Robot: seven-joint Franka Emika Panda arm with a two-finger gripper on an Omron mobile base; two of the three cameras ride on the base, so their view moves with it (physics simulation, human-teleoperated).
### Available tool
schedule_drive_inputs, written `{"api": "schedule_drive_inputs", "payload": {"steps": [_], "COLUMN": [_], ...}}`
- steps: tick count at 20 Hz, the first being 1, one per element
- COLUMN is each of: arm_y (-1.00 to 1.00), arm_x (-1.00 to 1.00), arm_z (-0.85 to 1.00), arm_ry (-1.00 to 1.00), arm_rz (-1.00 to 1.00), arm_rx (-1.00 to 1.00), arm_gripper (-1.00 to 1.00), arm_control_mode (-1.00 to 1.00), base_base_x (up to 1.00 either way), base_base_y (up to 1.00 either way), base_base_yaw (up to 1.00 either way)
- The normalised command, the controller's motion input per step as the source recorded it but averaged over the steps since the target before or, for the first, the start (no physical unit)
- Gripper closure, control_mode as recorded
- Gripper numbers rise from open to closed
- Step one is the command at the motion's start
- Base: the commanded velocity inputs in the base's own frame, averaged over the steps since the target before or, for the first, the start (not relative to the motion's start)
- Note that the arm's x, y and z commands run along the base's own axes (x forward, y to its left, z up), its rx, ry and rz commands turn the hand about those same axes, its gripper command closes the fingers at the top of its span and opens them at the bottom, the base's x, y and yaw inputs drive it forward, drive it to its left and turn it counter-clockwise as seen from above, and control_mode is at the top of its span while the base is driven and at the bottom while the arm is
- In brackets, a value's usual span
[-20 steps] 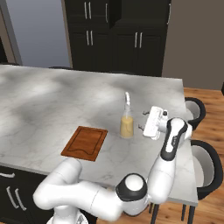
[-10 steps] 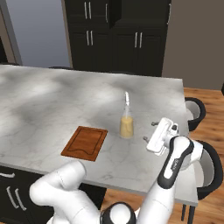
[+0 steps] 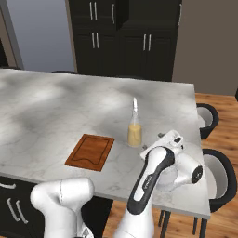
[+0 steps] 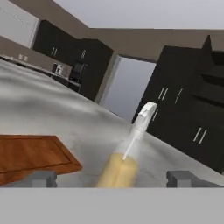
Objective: Grab the spray bottle from the cabinet, then place it next to the cutting board for sanitizing. Then grab the dish brush from the countertop next to the sink and place it next to the cutting board.
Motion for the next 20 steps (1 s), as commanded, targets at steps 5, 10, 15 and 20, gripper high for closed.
{"api": "schedule_drive_inputs", "payload": {"steps": [5, 10, 15, 20], "arm_y": [0.22, 0.53, 0.69, 0.39], "arm_x": [-0.04, -0.21, -0.19, -0.10], "arm_z": [0.83, 0.46, 0.11, 0.00], "arm_ry": [0.57, 0.56, 0.39, 0.11], "arm_rz": [-0.44, -0.39, -0.39, -0.28], "arm_rx": [0.00, 0.00, 0.00, 0.00], "arm_gripper": [-1.00, -1.00, -1.00, -1.00], "arm_control_mode": [-1.00, -1.00, -1.00, -1.00], "base_base_x": [0.00, 0.00, 0.00, 0.00], "base_base_y": [0.00, 0.00, 0.00, 0.00], "base_base_yaw": [0.00, 0.00, 0.00, 0.00]}}
